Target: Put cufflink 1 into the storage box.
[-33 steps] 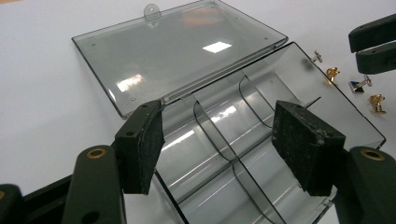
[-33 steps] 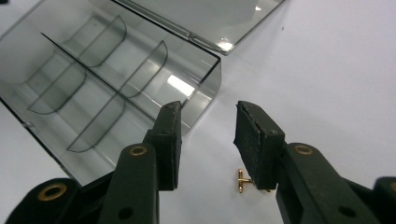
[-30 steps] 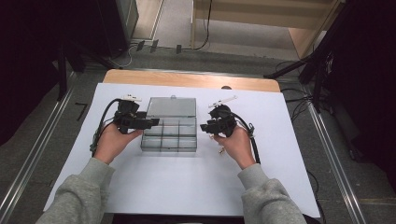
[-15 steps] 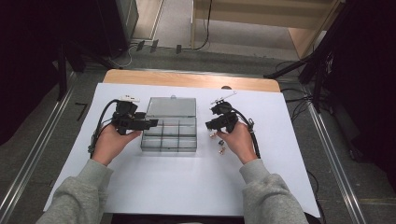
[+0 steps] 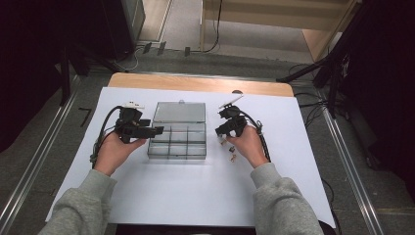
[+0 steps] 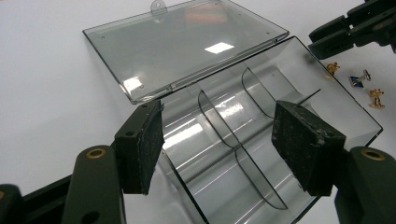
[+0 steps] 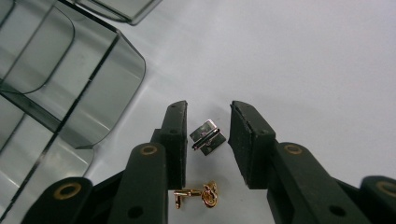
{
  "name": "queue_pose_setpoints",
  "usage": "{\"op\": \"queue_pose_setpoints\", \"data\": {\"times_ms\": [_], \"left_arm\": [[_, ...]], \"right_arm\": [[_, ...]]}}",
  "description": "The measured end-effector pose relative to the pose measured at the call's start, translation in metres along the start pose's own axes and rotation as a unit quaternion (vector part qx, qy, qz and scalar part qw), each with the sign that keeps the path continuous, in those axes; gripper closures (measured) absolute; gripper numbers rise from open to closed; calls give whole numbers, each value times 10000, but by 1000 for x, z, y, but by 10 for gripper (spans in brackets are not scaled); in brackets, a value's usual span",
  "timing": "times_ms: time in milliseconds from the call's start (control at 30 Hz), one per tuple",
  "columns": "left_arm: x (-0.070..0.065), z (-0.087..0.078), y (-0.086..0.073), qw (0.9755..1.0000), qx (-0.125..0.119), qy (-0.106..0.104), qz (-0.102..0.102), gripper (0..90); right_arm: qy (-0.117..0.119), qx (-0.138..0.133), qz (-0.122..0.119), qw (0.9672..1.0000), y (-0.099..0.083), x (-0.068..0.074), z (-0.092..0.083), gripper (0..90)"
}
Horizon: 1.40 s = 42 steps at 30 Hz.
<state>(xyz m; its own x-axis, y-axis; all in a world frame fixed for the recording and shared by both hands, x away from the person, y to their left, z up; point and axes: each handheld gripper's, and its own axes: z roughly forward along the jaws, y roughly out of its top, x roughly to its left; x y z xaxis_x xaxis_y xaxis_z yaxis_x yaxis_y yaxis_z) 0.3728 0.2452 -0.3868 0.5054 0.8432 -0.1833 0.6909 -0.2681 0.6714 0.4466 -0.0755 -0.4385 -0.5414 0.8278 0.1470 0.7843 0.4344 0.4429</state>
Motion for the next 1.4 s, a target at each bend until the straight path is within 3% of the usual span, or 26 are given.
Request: {"op": "queue_pose_setpoints", "data": {"times_ms": [500, 833, 1200, 1400], "left_arm": [[2, -1, -1, 10000, 40, 19, -4, 347], [3, -1, -1, 10000, 56, 22, 1, 347], [7, -2, -1, 9999, 40, -42, -154, 344], [8, -2, -1, 9999, 35, -20, -132, 342]], "right_arm": [[-16, 114, 21, 9999, 1, 0, 8, 770], [-19, 159, -115, 9998, 0, 0, 7, 845], [-6, 186, -177, 9997, 0, 1, 4, 854], [61, 128, -188, 9997, 0, 4, -2, 854]]}}
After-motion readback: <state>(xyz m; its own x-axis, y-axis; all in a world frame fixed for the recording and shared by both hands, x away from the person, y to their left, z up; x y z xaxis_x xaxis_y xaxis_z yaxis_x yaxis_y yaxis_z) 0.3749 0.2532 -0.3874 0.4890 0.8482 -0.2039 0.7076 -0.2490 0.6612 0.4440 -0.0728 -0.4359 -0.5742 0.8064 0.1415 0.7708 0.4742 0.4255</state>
